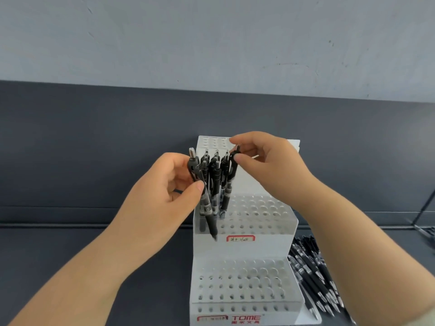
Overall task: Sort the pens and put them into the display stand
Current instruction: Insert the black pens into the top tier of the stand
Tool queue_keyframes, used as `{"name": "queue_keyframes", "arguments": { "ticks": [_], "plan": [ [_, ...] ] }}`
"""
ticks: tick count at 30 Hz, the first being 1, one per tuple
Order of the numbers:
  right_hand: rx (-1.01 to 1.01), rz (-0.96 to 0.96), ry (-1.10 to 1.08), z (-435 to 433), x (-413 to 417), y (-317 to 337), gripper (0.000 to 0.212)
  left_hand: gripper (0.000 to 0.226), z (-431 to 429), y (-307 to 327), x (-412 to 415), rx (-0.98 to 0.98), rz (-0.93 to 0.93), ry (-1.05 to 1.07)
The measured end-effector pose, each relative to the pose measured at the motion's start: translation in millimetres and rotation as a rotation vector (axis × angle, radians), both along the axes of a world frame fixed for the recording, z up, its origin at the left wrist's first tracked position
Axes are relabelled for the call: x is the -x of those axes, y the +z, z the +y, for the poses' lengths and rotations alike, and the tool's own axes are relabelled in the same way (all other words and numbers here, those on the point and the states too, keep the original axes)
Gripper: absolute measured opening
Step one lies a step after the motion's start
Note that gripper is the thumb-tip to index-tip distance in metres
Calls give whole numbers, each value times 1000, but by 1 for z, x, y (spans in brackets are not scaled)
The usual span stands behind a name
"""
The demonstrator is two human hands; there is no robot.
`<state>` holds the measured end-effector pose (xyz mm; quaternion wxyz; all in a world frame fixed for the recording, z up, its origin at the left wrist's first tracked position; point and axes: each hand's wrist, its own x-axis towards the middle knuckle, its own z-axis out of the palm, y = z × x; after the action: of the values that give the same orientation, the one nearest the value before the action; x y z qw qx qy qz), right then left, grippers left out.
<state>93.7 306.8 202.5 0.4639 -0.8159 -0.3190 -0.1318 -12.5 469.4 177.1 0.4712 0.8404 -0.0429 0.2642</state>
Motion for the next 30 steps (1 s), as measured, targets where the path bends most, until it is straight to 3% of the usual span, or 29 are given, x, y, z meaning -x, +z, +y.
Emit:
{"name": "queue_keyframes", "arguments": {
  "ticks": [5,11,17,22,30],
  "plan": [
    [-22,17,16,-2,-2,-2,22,13,-1,3,-4,-4,-10,-9],
    [-38,34,22,1,-3,-1,17,32,-4,19,-7,-39,-49,-31],
    [-71,12,6,1,-2,-1,13,20,-8,37,-19,-88,-108,-6],
    [-67,36,-26,-10,-5,-5,10,23,-11,53,-31,-221,-143,17],
    [-30,10,-61,-30,-6,-9,16,20,-10,48,-44,-451,-53,38]
  ]
}}
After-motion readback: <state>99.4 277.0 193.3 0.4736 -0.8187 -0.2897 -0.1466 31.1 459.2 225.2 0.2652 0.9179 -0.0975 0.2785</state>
